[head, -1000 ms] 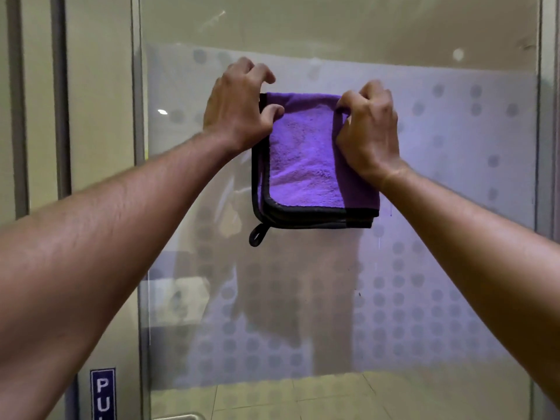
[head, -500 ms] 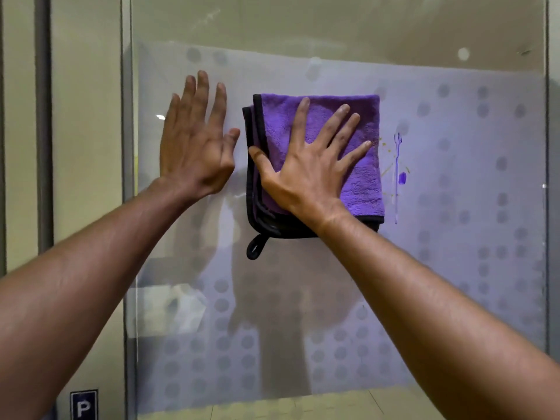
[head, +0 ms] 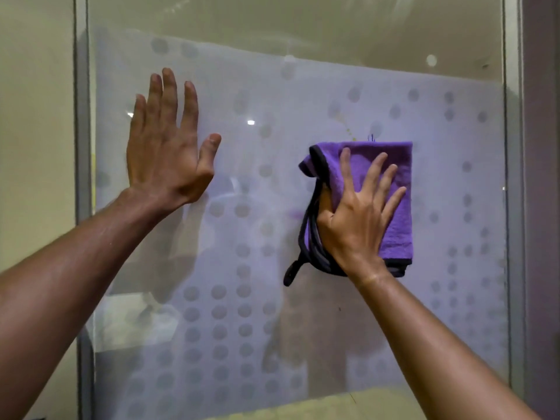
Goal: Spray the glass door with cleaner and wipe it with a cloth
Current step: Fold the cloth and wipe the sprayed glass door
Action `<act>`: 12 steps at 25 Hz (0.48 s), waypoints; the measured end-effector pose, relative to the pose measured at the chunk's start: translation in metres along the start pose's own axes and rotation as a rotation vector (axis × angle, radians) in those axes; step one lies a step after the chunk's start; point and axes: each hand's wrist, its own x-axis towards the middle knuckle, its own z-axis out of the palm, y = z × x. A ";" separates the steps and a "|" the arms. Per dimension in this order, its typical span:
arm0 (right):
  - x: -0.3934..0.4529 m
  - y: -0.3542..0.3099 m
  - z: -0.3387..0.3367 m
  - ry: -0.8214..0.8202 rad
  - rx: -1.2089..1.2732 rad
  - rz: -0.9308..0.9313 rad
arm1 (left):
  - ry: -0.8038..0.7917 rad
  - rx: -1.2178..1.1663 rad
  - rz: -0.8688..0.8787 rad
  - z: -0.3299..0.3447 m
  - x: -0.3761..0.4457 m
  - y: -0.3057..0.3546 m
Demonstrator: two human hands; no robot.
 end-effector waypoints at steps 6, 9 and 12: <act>0.077 -0.017 -0.001 0.059 0.069 0.235 | 0.012 0.046 0.007 0.003 -0.001 0.001; 0.082 -0.026 -0.001 0.048 0.091 0.075 | 0.030 0.047 0.011 0.004 0.000 0.003; 0.053 -0.016 -0.001 0.071 0.153 -0.282 | 0.013 0.022 0.004 0.000 0.001 0.005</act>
